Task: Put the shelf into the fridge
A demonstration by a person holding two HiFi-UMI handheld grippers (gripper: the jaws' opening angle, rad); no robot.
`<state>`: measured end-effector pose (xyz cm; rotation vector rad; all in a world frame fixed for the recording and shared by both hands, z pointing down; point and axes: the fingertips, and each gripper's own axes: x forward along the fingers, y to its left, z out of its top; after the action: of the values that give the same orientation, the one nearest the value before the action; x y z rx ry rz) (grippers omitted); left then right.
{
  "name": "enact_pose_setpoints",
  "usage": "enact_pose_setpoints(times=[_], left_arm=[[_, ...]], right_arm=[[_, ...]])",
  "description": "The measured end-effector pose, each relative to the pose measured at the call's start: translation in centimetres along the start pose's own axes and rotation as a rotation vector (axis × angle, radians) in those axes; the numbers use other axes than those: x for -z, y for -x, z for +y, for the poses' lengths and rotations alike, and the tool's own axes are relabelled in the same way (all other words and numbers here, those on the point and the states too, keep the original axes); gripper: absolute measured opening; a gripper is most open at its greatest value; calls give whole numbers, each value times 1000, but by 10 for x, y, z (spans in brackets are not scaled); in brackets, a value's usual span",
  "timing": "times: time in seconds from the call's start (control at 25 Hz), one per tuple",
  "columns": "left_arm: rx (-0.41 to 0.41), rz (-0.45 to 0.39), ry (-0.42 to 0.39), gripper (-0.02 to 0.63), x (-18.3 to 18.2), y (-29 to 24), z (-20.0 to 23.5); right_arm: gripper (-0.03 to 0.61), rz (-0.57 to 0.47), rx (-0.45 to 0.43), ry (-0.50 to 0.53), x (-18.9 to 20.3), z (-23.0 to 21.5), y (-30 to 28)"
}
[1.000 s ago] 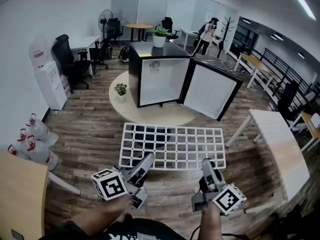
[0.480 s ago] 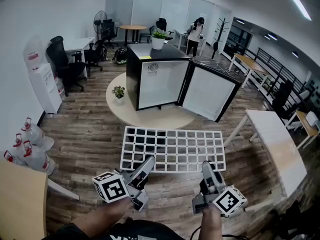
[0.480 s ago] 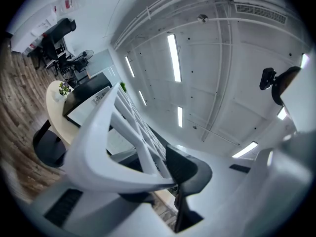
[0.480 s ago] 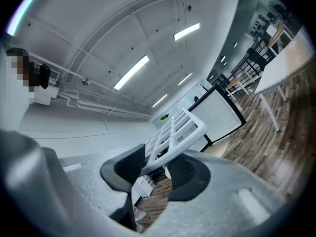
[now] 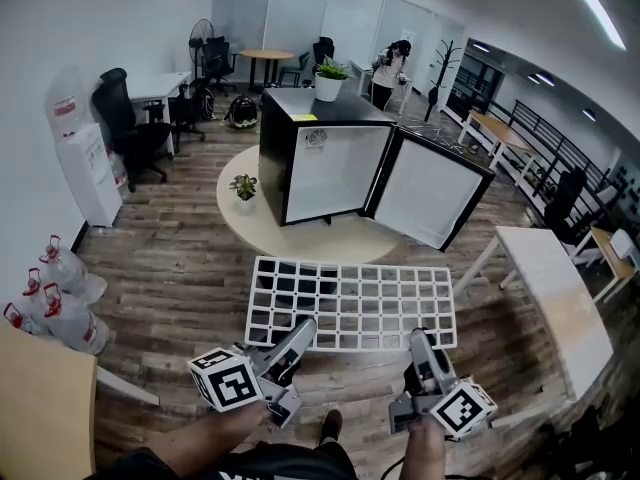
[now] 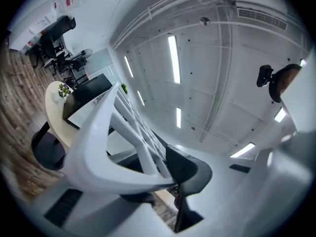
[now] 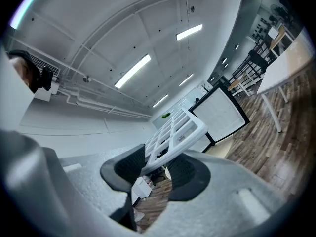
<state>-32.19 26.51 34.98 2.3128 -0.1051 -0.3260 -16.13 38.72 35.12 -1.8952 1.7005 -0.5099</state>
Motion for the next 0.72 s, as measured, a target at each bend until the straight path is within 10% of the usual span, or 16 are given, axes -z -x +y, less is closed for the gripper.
enact_pose_setpoints(times=[0.72], left_arm=[[-109, -81, -42, 87, -44, -109, 76]], right_arm=[[132, 81, -120, -30, -45, -82, -140]])
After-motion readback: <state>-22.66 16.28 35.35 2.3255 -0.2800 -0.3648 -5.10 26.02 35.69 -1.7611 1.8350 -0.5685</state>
